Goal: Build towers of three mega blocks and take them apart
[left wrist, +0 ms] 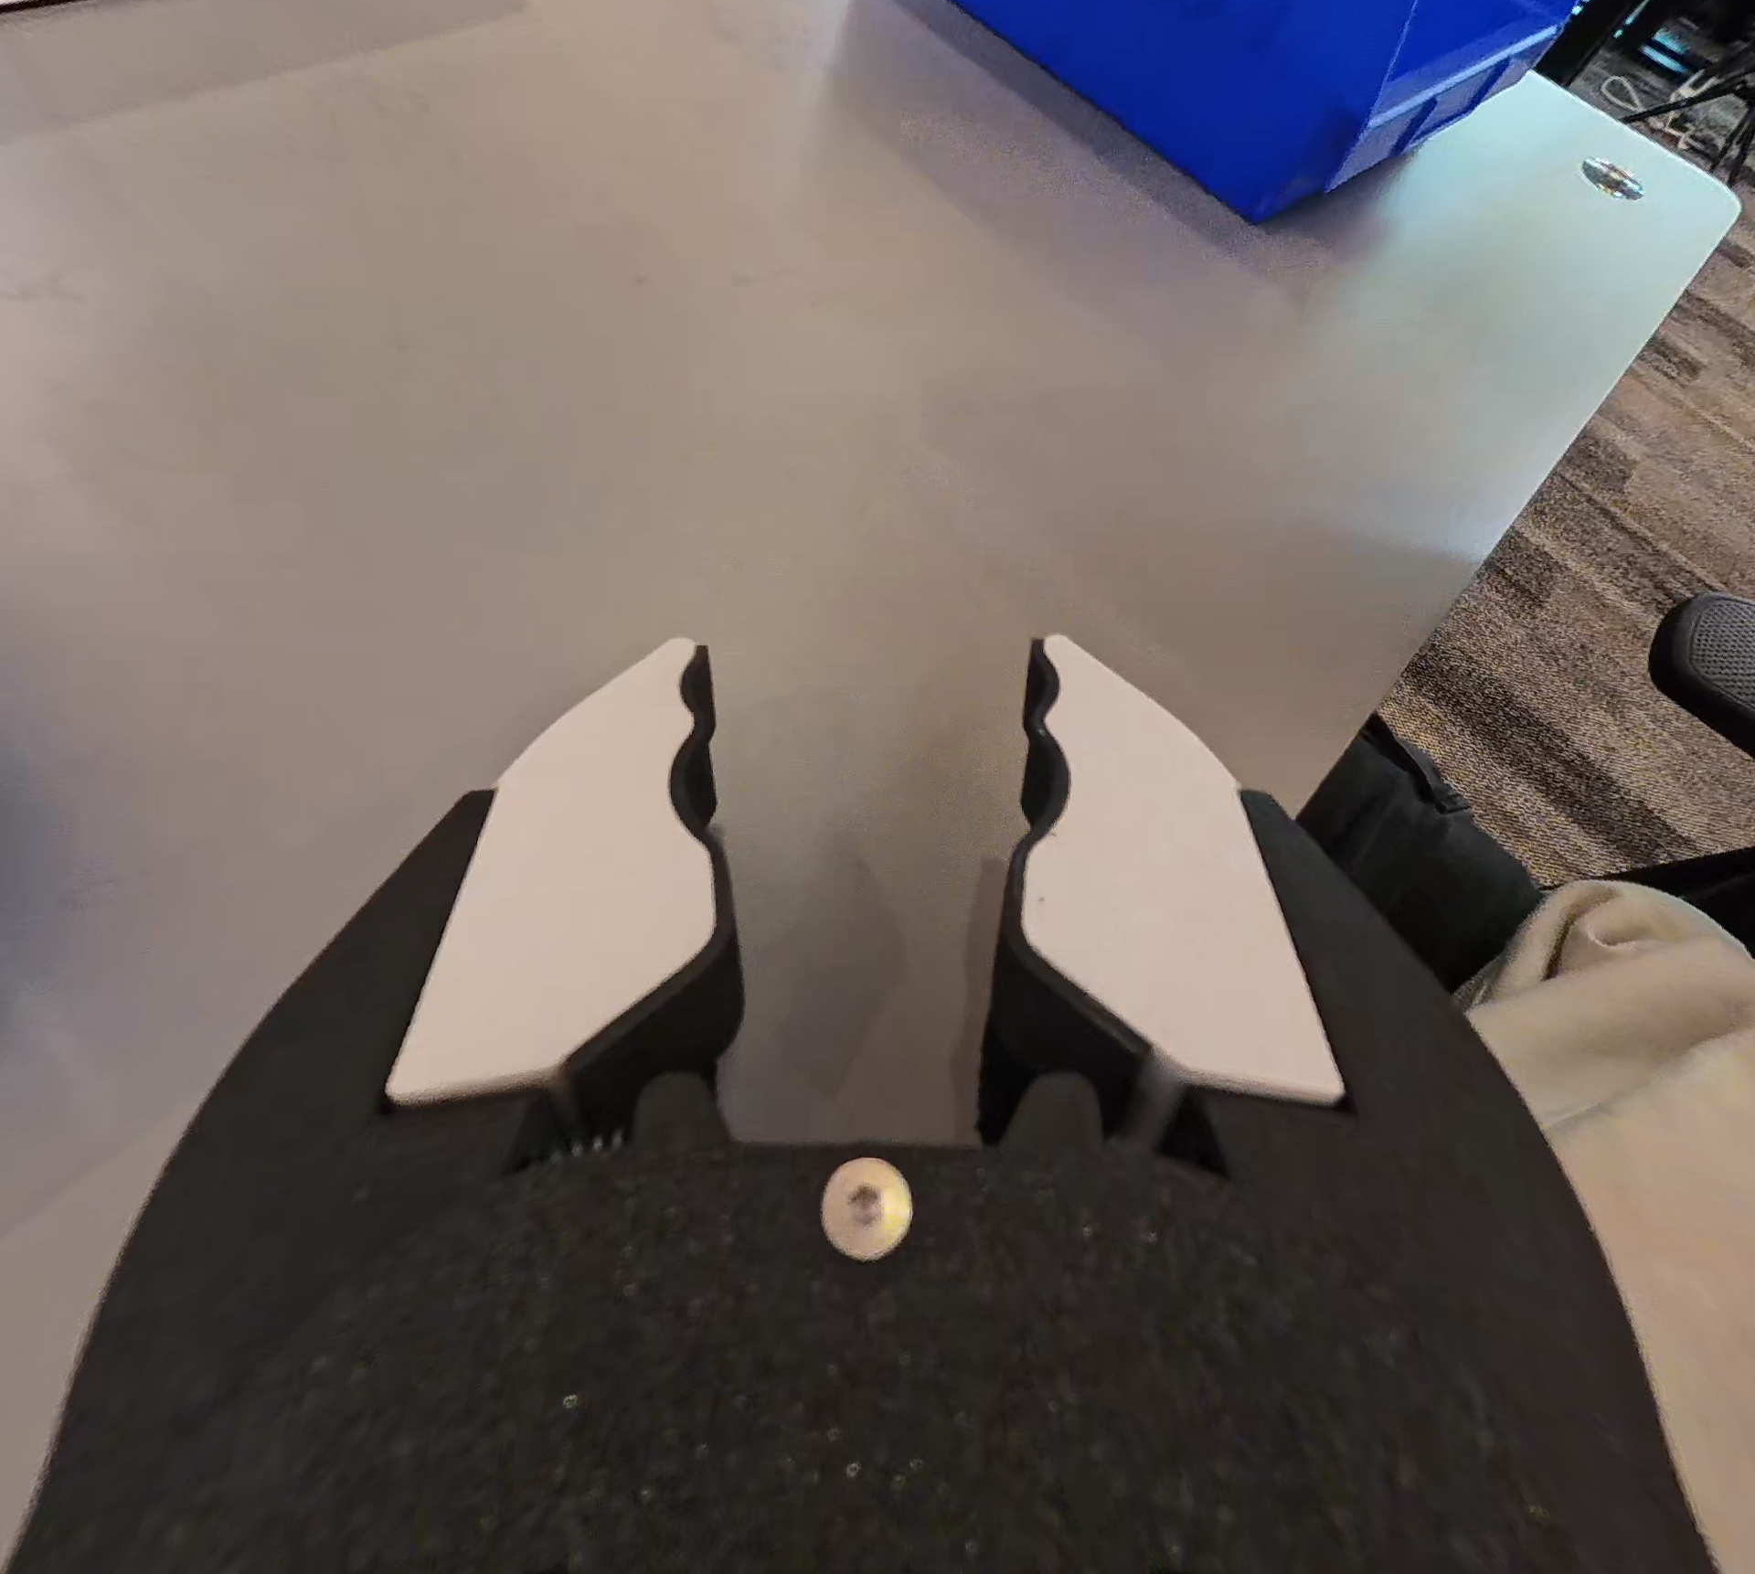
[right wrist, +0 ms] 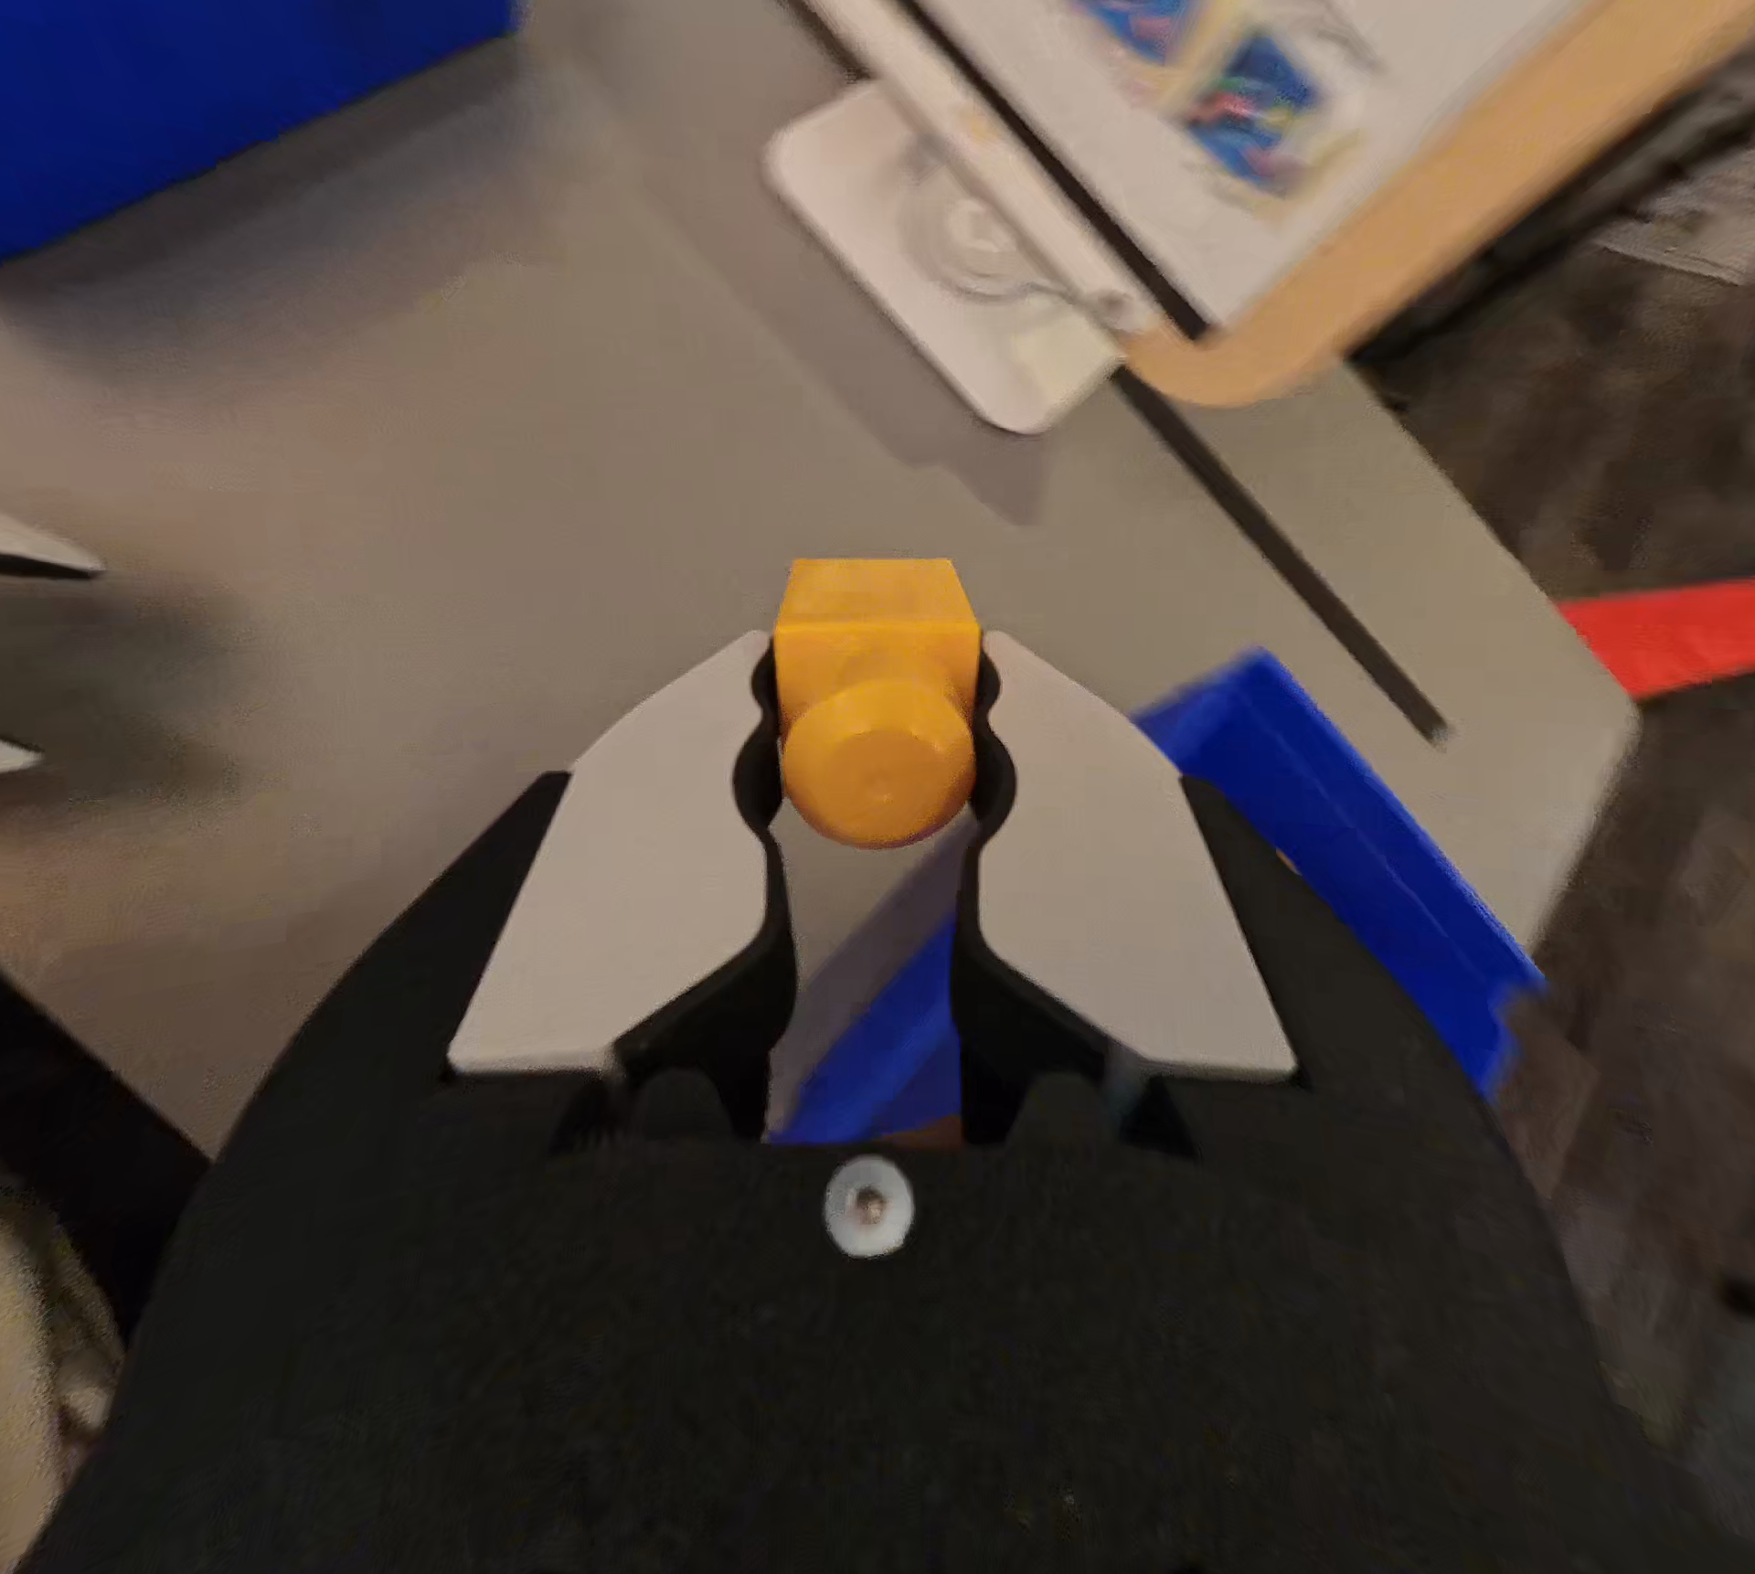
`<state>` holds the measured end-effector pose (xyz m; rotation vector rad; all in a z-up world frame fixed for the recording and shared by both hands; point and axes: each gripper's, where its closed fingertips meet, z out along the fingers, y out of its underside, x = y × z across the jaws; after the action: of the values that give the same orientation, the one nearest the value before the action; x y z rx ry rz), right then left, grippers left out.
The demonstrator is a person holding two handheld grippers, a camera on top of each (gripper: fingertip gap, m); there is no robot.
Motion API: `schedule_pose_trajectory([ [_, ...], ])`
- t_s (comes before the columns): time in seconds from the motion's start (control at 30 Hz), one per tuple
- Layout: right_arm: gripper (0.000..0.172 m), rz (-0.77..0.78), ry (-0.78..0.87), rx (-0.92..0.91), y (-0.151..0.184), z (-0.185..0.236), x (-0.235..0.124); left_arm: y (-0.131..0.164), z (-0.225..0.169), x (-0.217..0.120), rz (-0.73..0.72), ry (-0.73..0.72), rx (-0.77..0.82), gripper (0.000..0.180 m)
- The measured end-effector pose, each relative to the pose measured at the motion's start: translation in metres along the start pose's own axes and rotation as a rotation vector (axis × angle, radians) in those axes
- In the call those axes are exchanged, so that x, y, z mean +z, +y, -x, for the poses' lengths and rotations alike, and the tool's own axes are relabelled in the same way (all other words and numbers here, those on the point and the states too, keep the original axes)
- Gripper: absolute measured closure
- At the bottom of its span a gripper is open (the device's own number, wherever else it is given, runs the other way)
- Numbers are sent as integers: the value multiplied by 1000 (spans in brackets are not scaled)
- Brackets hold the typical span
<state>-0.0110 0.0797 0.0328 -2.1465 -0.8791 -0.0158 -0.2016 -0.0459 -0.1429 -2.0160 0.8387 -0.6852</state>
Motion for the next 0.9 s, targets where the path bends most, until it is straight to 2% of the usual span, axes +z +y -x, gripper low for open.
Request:
schedule_pose_trajectory([
  [0.07, 135, 11, 87, 87, 26, -48, -27, -1, -2, 0, -3, 4, 5, 118],
  [0.17, 135, 112, 170, 198, 77, -107, -31, -1, -6, 3, 4, 21, 1, 118],
  [0.23, 135, 187, 136, 256, 108, -127, -8, 1, -9, 6, 18, 25, 9, 118],
  [0.4, 135, 425, 11, 334, 171, -146, 88, -1, -14, 10, 29, -1, 55, 118],
  [0.5, 135, 518, -36, 363, 188, -150, 131, -1, -14, 10, 35, -22, 76, 118],
  [0.6, 135, 572, -77, 400, 193, -150, 157, 1, -13, 11, 42, -26, 75, 117],
  [0.73, 135, 660, -86, 400, 203, -149, 169, 3, -13, 12, 50, -28, 66, 117],
  [0.9, 135, 689, -122, 402, 209, -140, 175, 6, -14, 13, 57, -27, 67, 117],
])
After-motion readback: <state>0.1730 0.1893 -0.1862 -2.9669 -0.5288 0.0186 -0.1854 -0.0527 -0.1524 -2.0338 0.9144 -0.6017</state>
